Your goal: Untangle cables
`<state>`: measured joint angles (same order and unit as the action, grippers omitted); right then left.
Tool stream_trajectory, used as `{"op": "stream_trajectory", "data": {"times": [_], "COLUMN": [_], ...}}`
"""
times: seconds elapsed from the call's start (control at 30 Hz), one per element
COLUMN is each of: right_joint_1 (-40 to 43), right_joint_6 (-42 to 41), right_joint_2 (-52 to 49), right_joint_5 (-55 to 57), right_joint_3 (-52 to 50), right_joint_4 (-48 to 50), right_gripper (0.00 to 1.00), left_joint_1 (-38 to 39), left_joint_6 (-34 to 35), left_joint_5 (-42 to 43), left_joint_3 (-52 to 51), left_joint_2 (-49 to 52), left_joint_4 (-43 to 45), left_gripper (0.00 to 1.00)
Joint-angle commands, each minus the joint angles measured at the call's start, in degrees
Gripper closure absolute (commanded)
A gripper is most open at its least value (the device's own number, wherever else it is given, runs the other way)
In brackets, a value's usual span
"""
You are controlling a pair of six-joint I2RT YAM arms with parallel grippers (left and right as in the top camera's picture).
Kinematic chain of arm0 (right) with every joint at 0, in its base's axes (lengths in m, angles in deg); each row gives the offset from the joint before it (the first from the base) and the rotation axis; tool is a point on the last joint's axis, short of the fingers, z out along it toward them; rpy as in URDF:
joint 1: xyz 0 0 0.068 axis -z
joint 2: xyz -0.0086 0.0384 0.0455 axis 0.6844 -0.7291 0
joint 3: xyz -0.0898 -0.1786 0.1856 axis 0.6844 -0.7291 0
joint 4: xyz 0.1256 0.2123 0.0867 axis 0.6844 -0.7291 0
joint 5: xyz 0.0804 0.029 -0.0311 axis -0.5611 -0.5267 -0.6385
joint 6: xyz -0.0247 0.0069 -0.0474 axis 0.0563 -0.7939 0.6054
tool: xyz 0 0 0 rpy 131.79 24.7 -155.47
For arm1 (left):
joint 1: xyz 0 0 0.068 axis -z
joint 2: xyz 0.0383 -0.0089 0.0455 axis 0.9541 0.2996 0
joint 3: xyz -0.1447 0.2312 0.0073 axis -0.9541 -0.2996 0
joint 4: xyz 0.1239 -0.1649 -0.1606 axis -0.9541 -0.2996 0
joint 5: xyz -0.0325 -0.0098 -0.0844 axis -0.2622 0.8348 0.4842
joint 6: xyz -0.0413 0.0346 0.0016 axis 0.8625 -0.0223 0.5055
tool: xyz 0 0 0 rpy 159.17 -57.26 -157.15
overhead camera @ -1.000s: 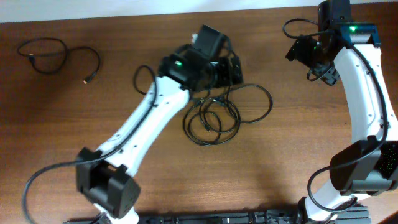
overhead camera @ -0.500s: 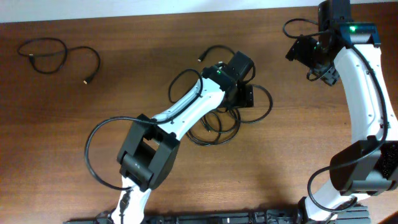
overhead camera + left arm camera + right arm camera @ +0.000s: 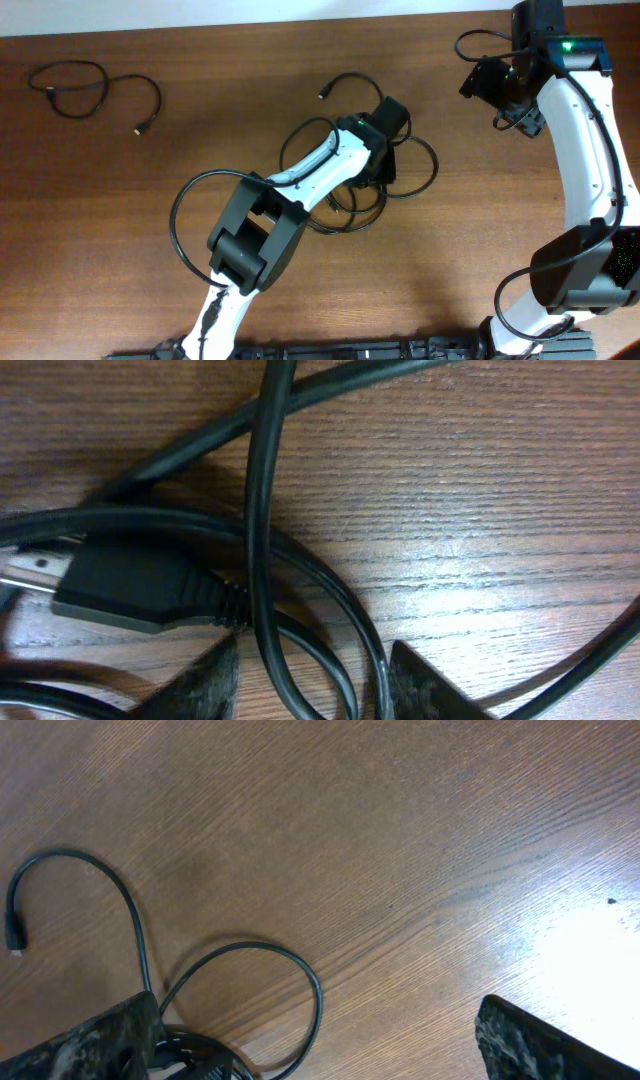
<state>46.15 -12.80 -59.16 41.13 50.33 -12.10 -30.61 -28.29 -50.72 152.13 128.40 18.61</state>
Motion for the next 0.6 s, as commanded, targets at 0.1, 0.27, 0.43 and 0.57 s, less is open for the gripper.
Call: {"op": "stream_trajectory", "data": {"times": [0.1, 0.27, 0.43, 0.57], "right_joint_1": [0.0, 0.0, 0.0, 0.0], "right_joint_6": [0.1, 0.1, 0.1, 0.1], "right_joint_2": [-0.6, -0.6, -0.6, -0.6], "right_joint_5": [0.9, 0.9, 0.9, 0.9], "right_joint_3": [0.1, 0.1, 0.1, 0.1], "right_joint_4": [0.0, 0.0, 0.0, 0.0], "right_gripper": [0.02, 0.02, 0.02, 0.02], "left_joint_1": [0.3, 0.3, 0.0, -0.6], "left_joint_6": [0.2, 0.2, 0.2, 0.2], "left_joint_5": [-0.6, -0.6, -0.6, -0.6], "left_joint_3": [0.2, 0.4, 2.7, 4.4], "left_joint_2": [0.8, 0.6, -1.6, -6.8], "left_joint_4": [-0.2, -0.6, -2.4, -3.3], "left_gripper": [0.77, 0.94, 1.00, 1.00]}}
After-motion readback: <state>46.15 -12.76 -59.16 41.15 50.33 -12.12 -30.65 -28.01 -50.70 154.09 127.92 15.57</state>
